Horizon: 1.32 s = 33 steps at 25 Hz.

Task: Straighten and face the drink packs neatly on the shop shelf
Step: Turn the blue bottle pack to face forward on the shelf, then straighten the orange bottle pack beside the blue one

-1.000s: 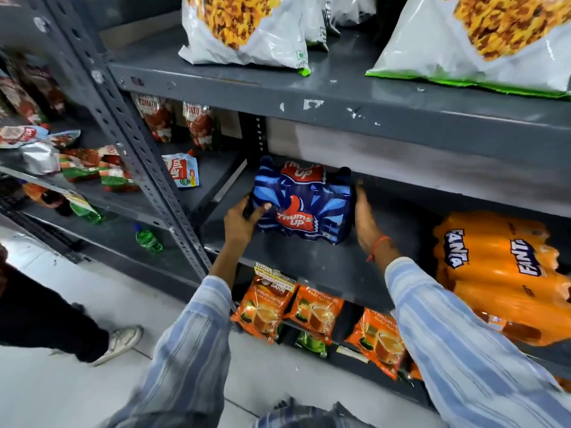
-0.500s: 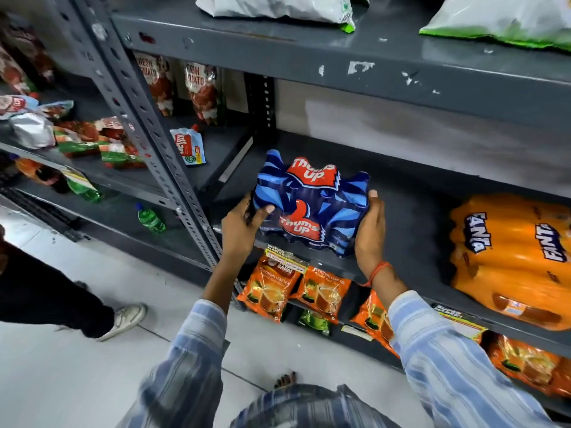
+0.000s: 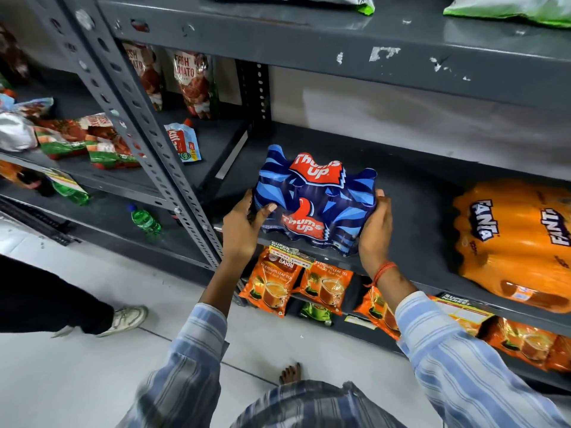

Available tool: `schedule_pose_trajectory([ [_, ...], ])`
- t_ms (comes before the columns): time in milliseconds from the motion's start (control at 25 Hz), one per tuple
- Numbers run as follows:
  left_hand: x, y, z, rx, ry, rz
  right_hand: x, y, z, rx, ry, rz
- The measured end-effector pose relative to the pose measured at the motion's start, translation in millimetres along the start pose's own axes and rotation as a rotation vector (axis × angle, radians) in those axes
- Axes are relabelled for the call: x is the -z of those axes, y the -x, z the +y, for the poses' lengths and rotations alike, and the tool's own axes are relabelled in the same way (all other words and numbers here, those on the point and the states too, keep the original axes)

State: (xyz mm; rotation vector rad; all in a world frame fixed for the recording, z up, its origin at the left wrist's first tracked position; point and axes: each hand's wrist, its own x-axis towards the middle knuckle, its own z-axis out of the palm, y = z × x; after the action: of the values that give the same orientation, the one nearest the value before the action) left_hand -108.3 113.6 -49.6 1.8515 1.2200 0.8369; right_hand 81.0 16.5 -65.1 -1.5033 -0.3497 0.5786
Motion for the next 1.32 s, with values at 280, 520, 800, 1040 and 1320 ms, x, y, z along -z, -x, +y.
schedule_pose_trajectory([
  [280,-19,16,22,-0.016,-0.263,0.038,2,4,-7,0.035,0.031,-0.037],
  [520,-71,48,94,-0.262,-0.441,0.153,38,-3,-33,0.285,0.186,0.015],
  [800,-200,107,170,-0.369,-0.294,0.022,193,-45,-71,0.627,0.928,0.118],
  [1040,-313,147,205,0.460,0.210,-0.176,314,-82,-79,0.276,1.218,-0.078],
  [1320,-329,138,219,0.670,0.655,0.094,346,-89,-49,-0.137,0.397,-0.096],
])
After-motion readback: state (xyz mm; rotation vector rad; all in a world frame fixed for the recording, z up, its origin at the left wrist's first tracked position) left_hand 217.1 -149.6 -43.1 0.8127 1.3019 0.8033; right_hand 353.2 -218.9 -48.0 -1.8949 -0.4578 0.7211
